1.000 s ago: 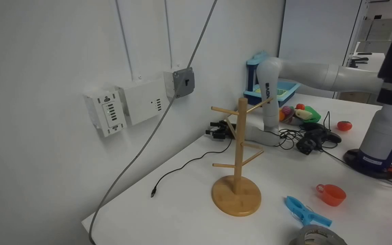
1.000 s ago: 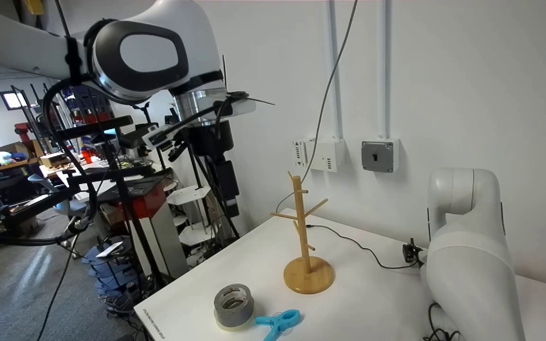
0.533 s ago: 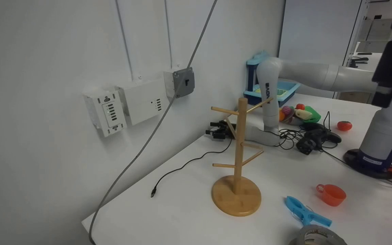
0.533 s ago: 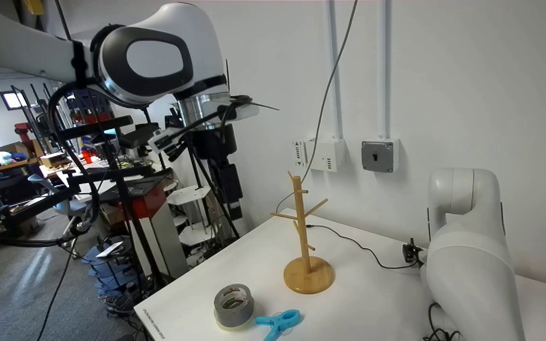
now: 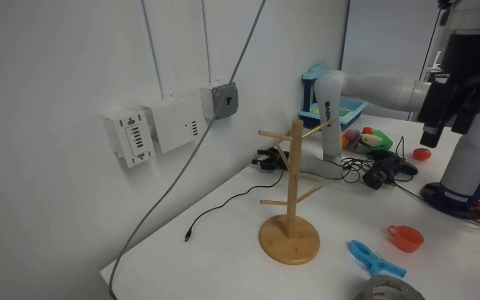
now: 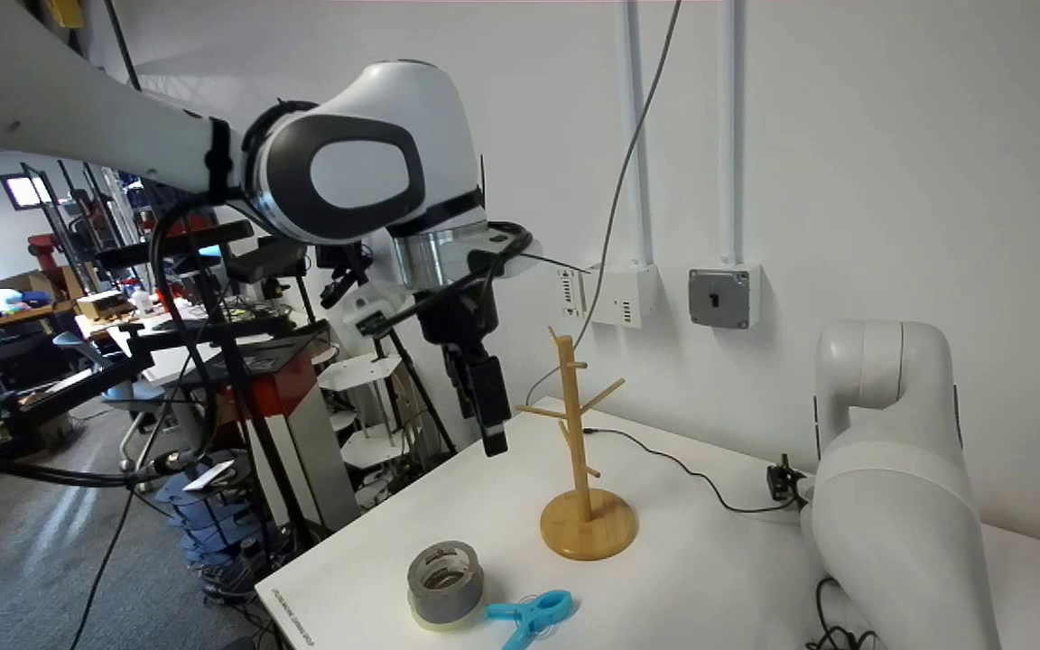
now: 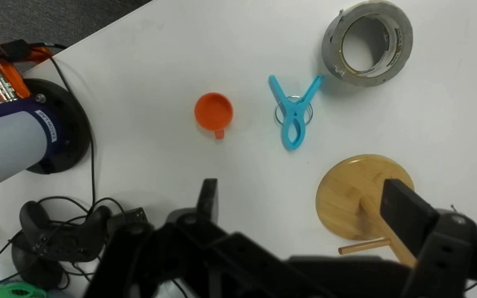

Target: Take the orange cup and hang it on the object

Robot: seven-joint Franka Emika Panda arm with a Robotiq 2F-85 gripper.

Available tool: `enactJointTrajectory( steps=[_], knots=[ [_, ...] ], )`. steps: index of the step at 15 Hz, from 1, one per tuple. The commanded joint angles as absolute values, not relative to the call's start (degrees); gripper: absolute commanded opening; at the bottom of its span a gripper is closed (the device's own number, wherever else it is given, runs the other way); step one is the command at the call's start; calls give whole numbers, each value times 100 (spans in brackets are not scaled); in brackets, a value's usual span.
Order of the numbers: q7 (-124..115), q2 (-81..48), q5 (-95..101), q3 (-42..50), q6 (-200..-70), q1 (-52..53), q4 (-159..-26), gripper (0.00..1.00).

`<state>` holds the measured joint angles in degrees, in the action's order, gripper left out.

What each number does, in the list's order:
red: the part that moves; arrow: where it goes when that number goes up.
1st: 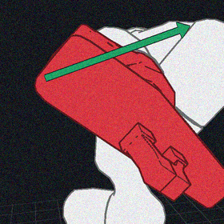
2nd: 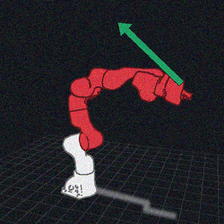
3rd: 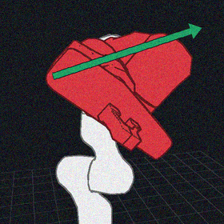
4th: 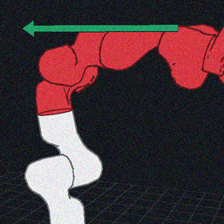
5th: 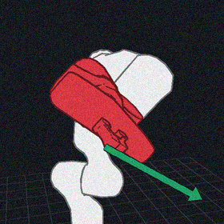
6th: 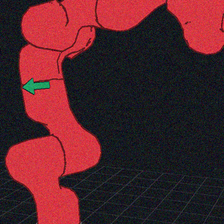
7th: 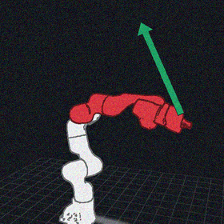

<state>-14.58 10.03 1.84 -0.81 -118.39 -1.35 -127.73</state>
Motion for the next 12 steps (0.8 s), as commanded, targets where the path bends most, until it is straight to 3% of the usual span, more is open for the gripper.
enactJointTrajectory(
  steps=[1,12],
  knots=[
    [-1376,515,62,72,-12096,-222,-12548,100],
    [-1435,-125,-45,394,-12474,-320,-12495,100]
  ],
)
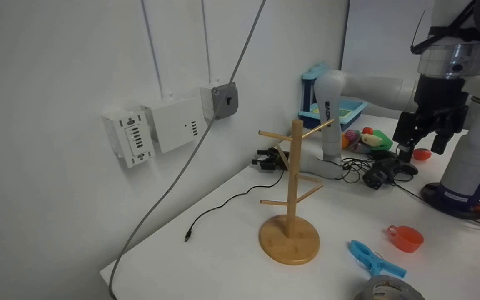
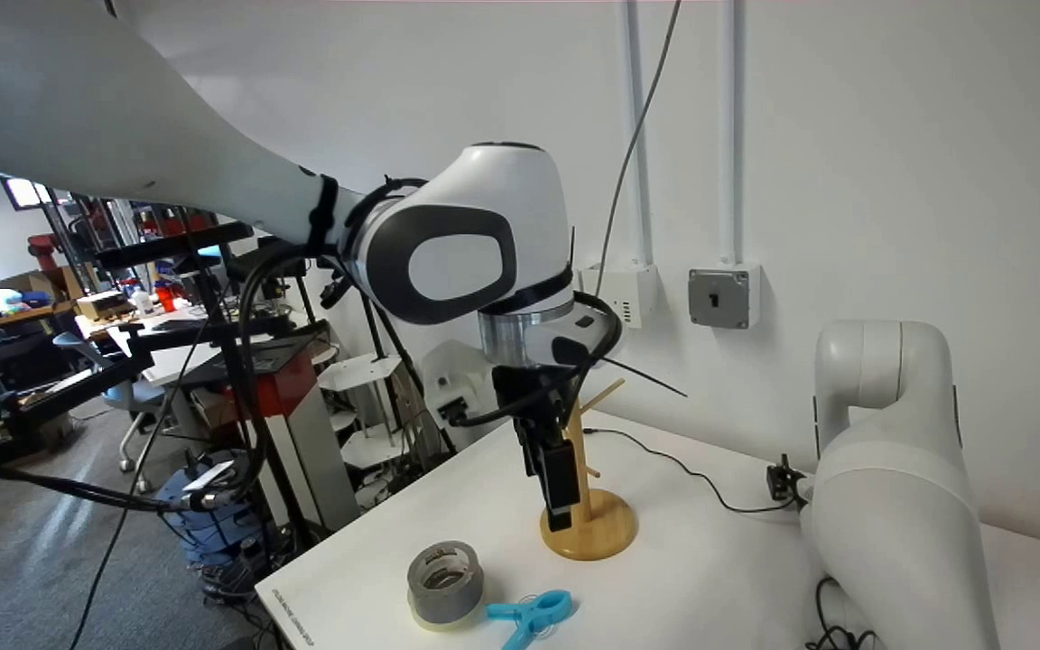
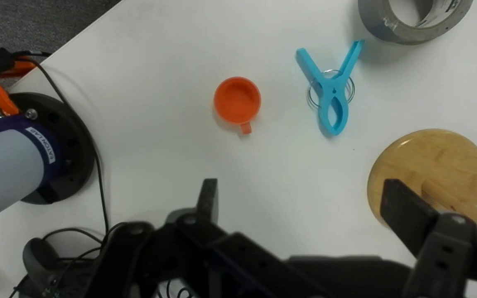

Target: Take the orange cup and hang it on the object

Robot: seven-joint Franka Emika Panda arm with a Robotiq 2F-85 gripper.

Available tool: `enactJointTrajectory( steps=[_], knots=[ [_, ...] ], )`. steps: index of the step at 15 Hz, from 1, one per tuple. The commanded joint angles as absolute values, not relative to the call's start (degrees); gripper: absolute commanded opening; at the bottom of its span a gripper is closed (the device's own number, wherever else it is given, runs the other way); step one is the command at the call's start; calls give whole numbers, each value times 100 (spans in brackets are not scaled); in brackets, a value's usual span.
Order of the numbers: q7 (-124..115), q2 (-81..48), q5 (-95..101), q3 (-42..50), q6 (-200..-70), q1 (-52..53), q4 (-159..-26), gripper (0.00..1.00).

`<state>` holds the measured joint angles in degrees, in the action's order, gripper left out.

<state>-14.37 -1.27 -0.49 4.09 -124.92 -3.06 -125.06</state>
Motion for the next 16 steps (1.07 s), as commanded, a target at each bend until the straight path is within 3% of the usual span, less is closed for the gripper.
enactJointTrajectory(
  steps=[1,16],
  knots=[
    [-1435,-158,-87,414,-12474,-337,-12485,100],
    [-1268,-1029,668,630,-12713,-432,-12677,100]
  ],
)
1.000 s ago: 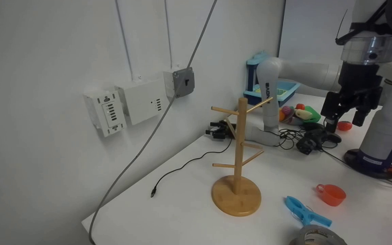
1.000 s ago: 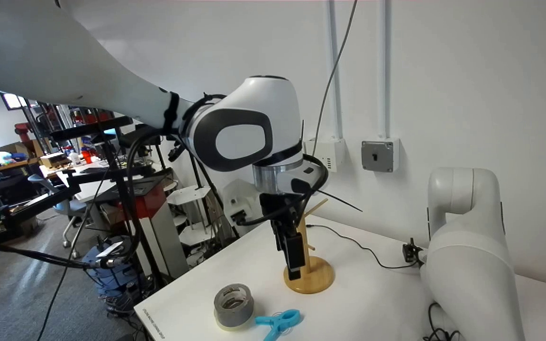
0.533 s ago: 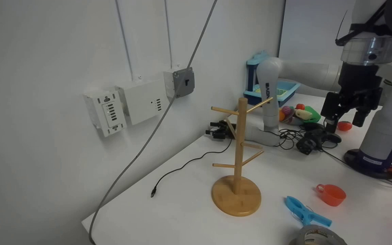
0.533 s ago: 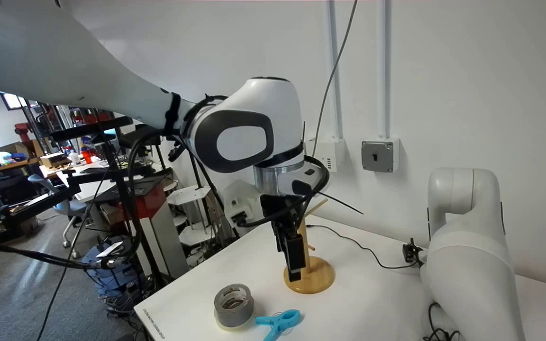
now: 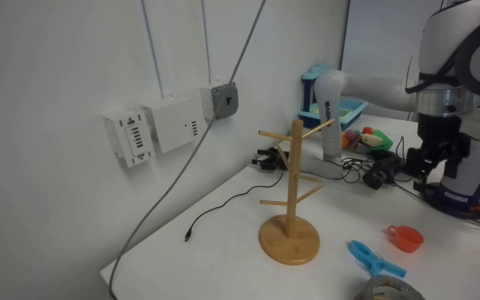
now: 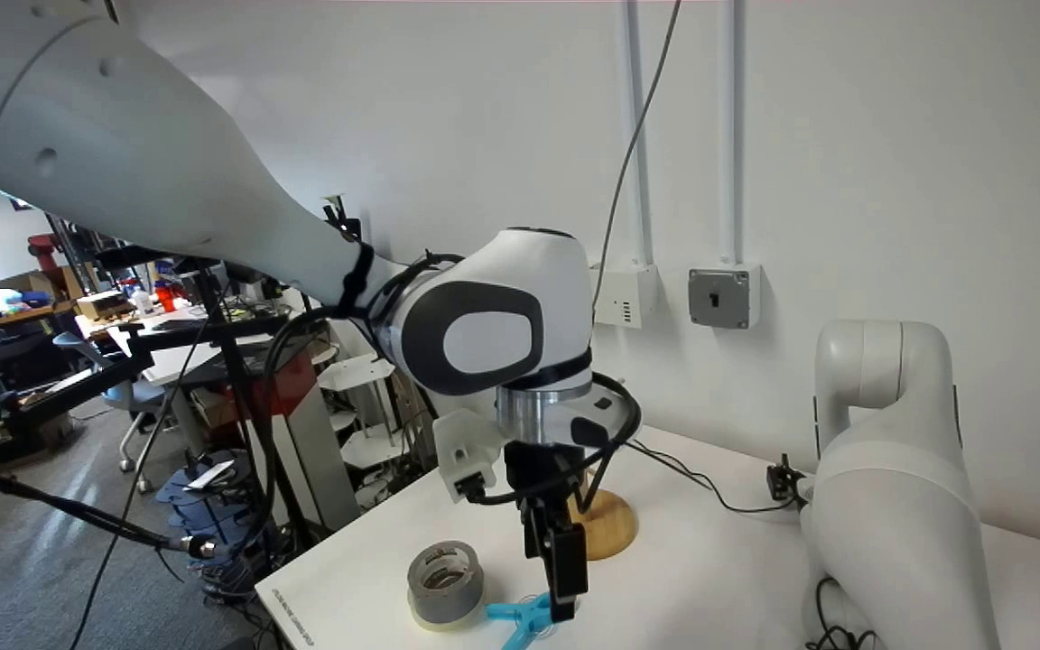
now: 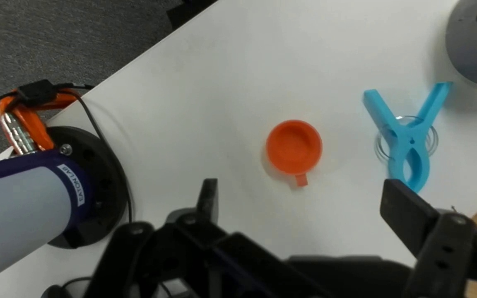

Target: Take the orange cup and hang it on the object

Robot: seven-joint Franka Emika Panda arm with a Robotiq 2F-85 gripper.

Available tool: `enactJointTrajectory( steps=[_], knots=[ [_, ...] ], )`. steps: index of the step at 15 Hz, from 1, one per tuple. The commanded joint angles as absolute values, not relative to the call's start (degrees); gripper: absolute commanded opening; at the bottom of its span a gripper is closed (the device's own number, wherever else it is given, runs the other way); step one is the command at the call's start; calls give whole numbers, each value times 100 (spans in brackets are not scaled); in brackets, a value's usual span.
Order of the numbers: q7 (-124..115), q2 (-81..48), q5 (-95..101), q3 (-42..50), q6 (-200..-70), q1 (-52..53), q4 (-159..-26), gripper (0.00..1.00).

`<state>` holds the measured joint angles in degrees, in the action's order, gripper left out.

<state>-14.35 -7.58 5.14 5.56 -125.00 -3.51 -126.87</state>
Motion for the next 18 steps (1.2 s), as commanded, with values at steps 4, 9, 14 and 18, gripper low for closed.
enactJointTrajectory(
  steps=[4,9,14,18],
  knots=[
    [-1021,-1521,596,692,-12871,-478,-12527,100],
    [-1182,-1667,569,724,-12805,-425,-12568,100],
    [-1200,-1794,599,744,-12813,-426,-12497,100],
    [-1044,-2101,622,738,-12906,-461,-12350,100]
  ],
)
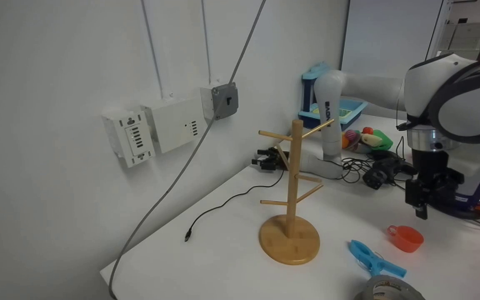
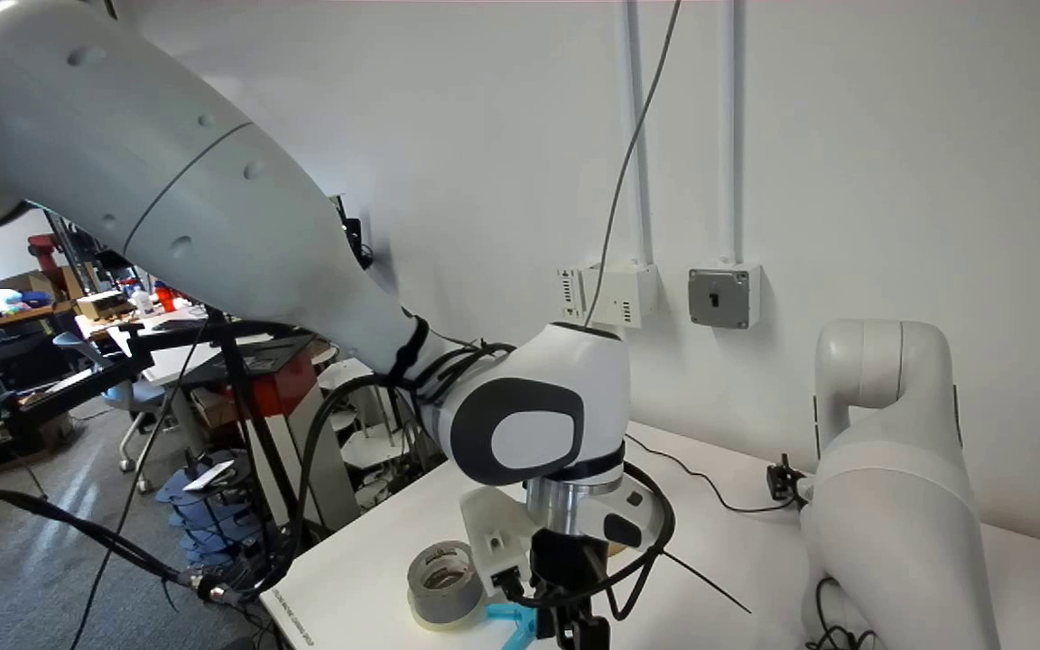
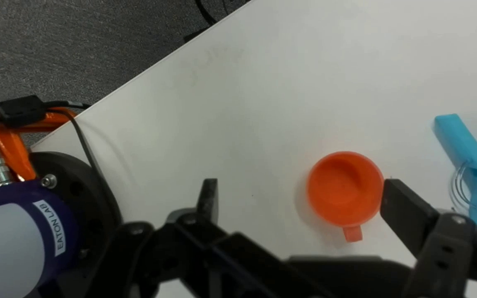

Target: Take the orange cup and hang it on the object

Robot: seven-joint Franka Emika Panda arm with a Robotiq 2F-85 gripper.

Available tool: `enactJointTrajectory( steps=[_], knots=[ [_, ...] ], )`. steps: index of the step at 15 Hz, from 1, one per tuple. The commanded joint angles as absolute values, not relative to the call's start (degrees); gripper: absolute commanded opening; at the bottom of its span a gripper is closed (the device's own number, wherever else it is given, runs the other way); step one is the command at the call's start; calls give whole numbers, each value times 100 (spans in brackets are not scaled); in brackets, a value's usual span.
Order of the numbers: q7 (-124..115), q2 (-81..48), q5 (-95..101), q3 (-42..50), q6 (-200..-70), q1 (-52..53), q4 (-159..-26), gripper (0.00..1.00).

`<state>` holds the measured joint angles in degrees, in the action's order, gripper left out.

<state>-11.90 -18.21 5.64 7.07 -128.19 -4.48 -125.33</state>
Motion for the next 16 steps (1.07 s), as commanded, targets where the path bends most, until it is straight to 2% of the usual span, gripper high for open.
enactJointTrajectory(
  steps=[1,16],
  knots=[
    [-1013,-2162,634,741,-12926,-469,-12329,100],
    [389,-3001,634,636,-13215,-690,-11790,100]
  ],
)
